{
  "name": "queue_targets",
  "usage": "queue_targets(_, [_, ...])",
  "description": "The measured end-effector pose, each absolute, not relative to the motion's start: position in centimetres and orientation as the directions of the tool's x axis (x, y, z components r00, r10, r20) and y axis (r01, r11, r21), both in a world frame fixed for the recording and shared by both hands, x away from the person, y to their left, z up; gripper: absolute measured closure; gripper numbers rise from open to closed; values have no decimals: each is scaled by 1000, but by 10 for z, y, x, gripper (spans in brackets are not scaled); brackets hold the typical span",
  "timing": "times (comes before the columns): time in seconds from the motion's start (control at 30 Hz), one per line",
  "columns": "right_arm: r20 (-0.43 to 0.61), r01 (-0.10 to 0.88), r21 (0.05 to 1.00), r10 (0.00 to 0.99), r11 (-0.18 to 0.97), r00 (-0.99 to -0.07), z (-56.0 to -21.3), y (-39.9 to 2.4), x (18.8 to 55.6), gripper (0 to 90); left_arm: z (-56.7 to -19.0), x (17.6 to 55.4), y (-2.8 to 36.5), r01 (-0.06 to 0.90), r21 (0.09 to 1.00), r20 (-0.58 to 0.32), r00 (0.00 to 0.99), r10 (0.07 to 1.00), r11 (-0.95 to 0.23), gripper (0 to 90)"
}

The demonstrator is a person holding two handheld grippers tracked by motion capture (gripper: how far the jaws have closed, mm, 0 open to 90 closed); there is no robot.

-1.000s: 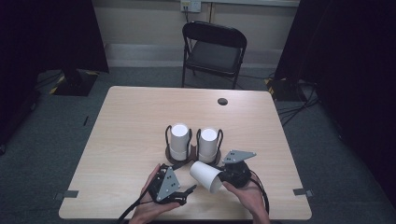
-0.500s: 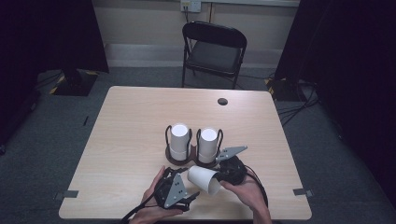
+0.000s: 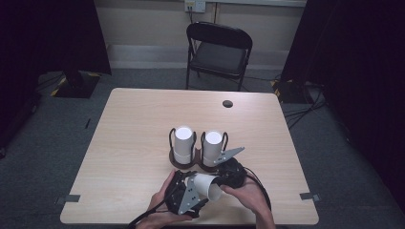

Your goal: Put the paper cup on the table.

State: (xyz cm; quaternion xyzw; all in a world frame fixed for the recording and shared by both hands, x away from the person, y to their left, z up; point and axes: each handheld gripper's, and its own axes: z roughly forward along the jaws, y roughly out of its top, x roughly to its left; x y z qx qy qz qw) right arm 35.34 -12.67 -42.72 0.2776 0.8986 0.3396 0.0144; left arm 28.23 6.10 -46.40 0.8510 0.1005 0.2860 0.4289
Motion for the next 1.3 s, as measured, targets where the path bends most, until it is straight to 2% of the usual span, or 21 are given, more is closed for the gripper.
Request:
queue_targets(0.3, [173,490,609,499,623,-849,-429,-121,353,878,-466,281,53,-76,788,402,815,417,-611,112])
queue_targets(0.53, [181,497,582,494,643,-851,-432,-117,357,892,-462,280,51,-129,783,432,817,382,-609,156])
queue_targets(0.77, [196,509,600,504,617,-841,-431,-118,357,895,-460,280,49,-126,801,418,819,394,-586,172])
queue_targets(1.03, [213,516,593,497,619,-841,-431,-115,356,896,-460,281,44,-146,789,445,806,390,-597,190])
queue_targets(1.2, [223,524,588,500,615,-837,-430,-113,356,895,-462,282,44,-141,800,435,806,401,-583,179])
queue_targets(1.3, [222,530,587,508,612,-832,-428,-110,355,894,-462,283,45,-132,815,418,809,414,-565,207])
